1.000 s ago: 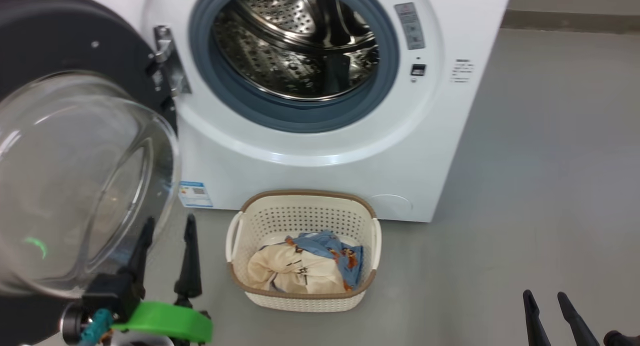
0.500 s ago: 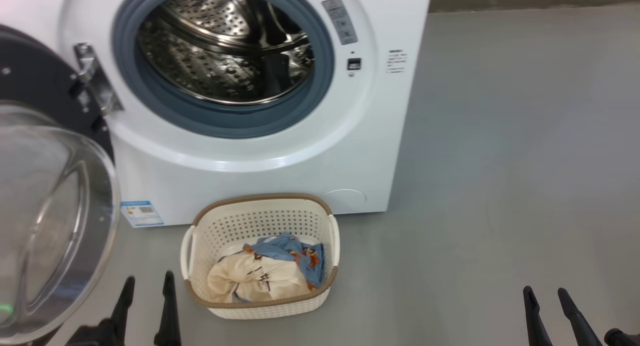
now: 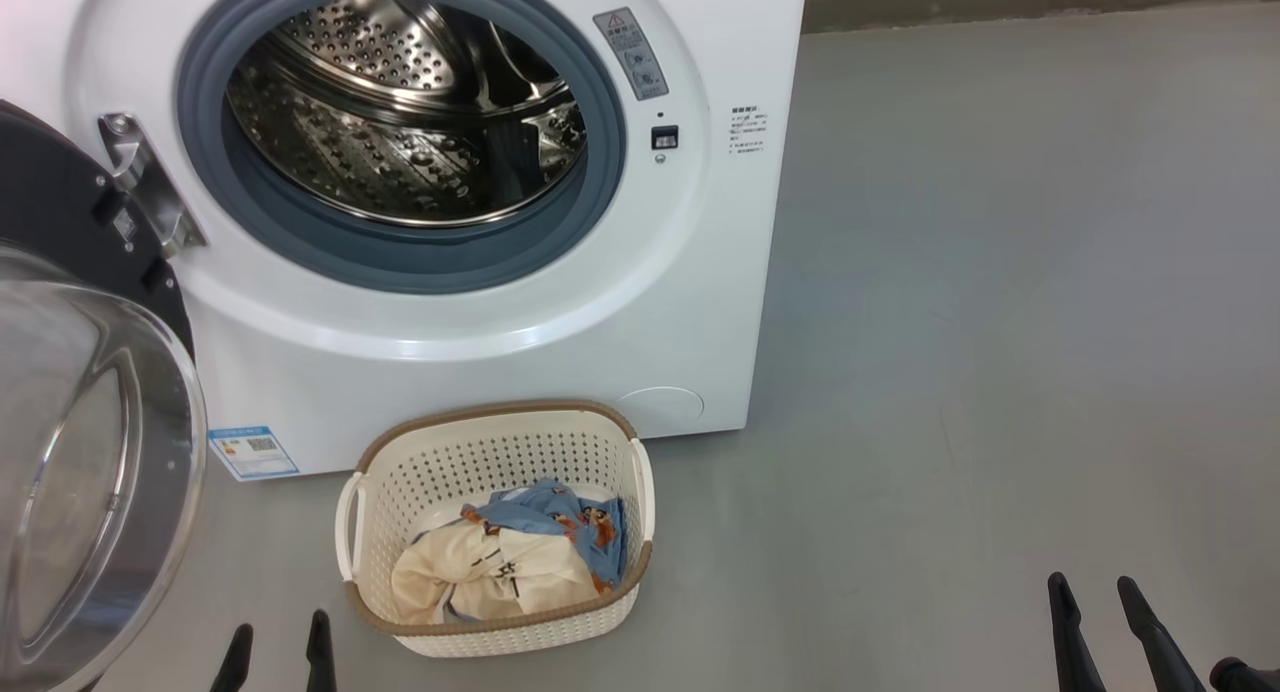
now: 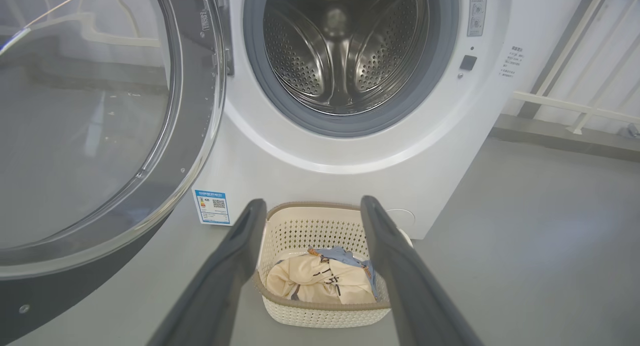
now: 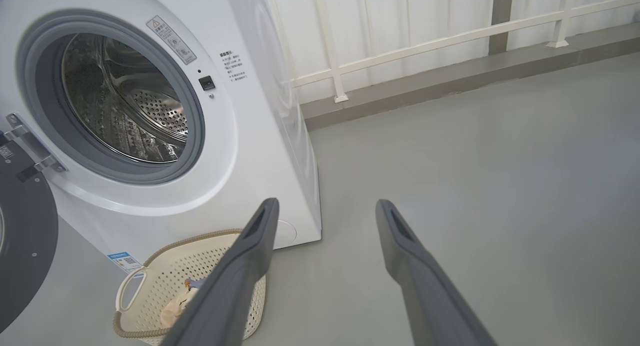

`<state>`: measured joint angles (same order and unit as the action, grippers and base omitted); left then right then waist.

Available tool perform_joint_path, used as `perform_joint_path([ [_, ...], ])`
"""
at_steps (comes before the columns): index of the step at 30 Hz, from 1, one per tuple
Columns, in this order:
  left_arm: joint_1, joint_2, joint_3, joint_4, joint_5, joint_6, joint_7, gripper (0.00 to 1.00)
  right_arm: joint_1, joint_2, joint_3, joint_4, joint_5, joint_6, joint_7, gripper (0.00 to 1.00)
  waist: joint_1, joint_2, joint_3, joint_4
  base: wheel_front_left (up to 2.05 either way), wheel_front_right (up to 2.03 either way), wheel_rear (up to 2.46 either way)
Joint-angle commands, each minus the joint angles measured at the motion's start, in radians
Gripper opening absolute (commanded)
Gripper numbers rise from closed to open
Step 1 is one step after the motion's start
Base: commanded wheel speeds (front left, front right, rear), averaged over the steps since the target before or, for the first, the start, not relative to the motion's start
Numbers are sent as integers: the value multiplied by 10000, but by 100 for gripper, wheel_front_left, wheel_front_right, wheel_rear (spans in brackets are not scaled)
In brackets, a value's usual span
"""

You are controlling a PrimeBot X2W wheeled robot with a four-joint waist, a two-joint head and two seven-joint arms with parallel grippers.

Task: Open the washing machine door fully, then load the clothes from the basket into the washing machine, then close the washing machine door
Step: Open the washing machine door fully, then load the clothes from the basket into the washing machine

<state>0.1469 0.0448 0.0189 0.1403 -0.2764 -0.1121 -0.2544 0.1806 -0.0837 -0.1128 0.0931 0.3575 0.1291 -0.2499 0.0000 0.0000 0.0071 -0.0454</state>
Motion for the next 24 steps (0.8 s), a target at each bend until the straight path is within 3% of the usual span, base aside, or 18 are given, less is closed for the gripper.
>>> perform_joint_path([
  [1,-65,57,369,-317,-84,-49,-73,100,-261,-137,187,-246,-121,16,-118,100,0,0,-60,23,0,0,0],
  [24,379,55,341,-825,-194,-101,-74,100,-60,-174,42,-6,-485,16,-118,100,0,0,-390,347,0,0,0],
])
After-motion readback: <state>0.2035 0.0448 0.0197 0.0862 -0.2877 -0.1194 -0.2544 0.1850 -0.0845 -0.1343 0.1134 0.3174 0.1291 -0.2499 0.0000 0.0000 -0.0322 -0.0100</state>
